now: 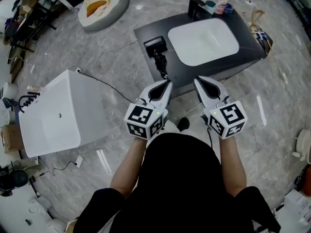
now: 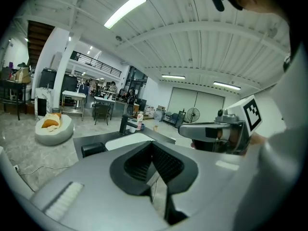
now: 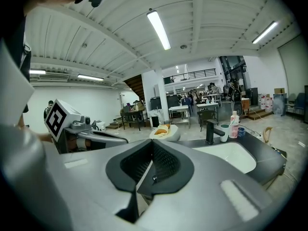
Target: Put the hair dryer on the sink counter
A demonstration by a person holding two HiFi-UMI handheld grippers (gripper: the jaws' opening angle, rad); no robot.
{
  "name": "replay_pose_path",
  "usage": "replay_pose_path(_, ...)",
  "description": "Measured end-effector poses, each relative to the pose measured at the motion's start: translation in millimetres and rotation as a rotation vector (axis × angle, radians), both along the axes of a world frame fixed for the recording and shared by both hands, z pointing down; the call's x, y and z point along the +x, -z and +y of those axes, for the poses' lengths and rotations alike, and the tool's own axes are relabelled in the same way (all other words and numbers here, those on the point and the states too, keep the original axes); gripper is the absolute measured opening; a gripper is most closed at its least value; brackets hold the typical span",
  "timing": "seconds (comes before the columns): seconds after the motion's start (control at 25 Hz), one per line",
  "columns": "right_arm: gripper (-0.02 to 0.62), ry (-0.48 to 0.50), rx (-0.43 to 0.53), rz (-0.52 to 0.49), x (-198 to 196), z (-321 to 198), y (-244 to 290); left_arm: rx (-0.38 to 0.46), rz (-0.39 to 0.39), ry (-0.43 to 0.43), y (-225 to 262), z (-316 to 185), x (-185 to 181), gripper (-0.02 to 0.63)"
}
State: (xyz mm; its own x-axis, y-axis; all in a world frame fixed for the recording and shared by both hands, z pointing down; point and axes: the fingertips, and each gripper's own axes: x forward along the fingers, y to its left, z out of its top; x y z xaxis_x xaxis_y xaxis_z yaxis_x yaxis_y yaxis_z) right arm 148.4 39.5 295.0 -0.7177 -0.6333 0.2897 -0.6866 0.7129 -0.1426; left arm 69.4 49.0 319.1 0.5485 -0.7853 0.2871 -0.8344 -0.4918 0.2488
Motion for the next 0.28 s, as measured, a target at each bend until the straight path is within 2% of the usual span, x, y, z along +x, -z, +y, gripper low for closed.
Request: replay_pose_path(0.28, 0.009, -0.004, -0.001, 0.007, 7.3, 5.0, -1.8, 0.005, -0.004, -0.004, 2.0, 2.5, 4.5, 0.0)
